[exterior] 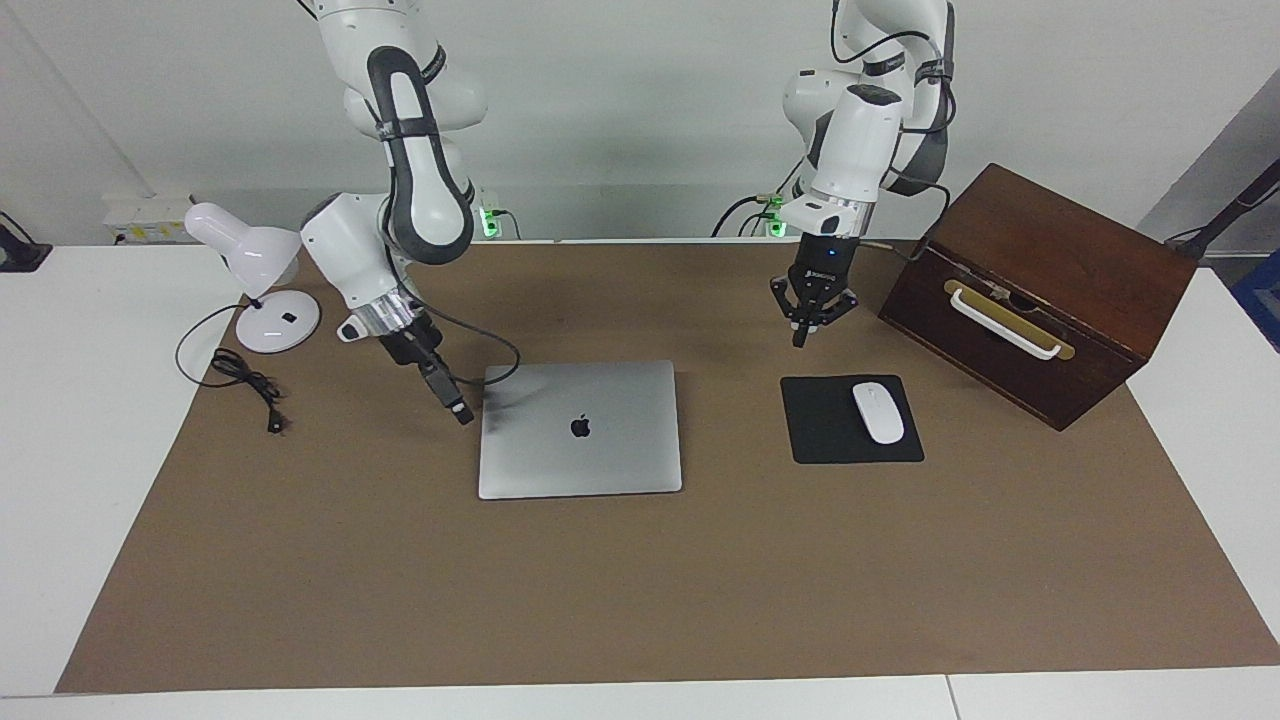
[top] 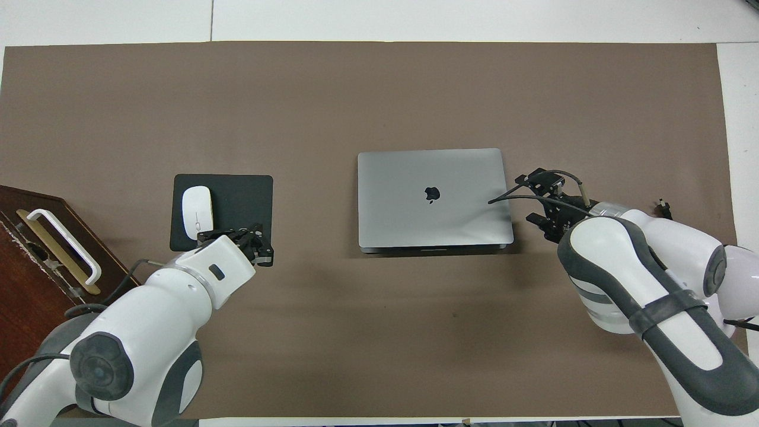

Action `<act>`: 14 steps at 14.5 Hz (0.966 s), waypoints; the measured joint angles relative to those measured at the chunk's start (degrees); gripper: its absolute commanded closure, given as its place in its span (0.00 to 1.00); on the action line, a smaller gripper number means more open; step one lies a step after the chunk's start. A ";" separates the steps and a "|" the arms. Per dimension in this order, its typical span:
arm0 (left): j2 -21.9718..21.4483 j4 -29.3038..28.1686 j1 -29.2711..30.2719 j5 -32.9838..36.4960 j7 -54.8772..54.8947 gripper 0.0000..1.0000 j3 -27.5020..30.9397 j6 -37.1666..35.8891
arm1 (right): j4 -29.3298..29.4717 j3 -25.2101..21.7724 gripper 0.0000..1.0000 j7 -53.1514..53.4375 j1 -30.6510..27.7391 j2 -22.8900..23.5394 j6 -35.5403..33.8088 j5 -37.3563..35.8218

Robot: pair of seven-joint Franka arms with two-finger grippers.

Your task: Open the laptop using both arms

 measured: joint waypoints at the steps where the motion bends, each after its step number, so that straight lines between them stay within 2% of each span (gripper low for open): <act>1: 0.93 -1.15 -1.19 0.00 0.00 1.00 0.03 3.19 | 0.51 0.02 0.02 -2.63 0.51 0.86 0.71 2.93; 7: 9.72 -3.99 -7.66 0.00 0.00 1.00 0.03 20.27 | 3.47 0.02 0.02 -8.91 4.65 3.15 3.61 13.67; 11: 13.25 -4.10 -11.08 0.00 0.07 1.00 0.05 25.25 | 5.69 -0.20 0.02 -9.30 6.50 4.08 6.27 15.65; 14: 17.76 -4.72 -14.25 0.00 0.07 1.00 0.05 32.52 | 6.84 -0.30 0.02 -9.32 7.23 4.83 6.41 16.16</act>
